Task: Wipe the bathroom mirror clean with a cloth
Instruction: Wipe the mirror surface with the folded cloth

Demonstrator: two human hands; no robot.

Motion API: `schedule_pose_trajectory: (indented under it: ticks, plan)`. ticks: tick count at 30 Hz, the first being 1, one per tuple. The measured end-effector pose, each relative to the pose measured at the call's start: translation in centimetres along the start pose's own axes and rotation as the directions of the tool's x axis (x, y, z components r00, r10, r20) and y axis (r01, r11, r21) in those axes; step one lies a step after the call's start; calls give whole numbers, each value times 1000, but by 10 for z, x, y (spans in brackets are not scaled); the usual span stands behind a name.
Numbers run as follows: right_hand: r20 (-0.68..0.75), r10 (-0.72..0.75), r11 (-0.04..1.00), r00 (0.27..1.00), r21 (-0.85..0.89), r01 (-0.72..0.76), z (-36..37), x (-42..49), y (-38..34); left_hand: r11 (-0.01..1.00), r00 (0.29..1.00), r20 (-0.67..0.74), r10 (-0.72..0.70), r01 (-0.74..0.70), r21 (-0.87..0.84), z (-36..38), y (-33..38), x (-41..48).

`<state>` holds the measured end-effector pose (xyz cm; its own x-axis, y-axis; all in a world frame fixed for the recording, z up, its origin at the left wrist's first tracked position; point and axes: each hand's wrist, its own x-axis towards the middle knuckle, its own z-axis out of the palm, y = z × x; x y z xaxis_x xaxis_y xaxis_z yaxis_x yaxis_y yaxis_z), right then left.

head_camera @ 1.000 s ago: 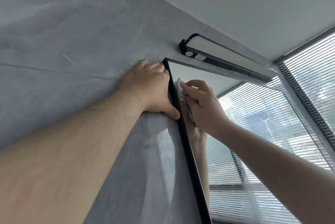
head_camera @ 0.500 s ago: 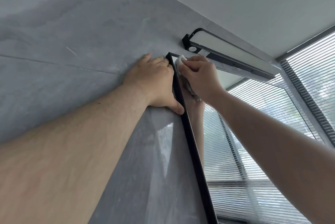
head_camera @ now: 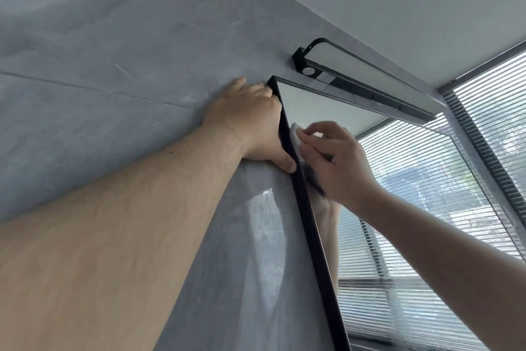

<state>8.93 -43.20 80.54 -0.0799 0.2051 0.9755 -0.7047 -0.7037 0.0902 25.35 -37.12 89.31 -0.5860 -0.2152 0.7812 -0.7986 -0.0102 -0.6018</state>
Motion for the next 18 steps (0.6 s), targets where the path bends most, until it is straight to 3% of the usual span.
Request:
schedule_pose_trajectory:
  ticks: [8, 18]
  plan:
    - [12, 167, 985, 986, 51, -167, 16, 71, -14, 1000, 1000, -13, -3, 3, -21, 0, 1, -2]
    - [54, 225, 971, 973, 76, -229, -8, -26, -16, 998, 998, -46, 30, -32, -52, 3, 0, -2]
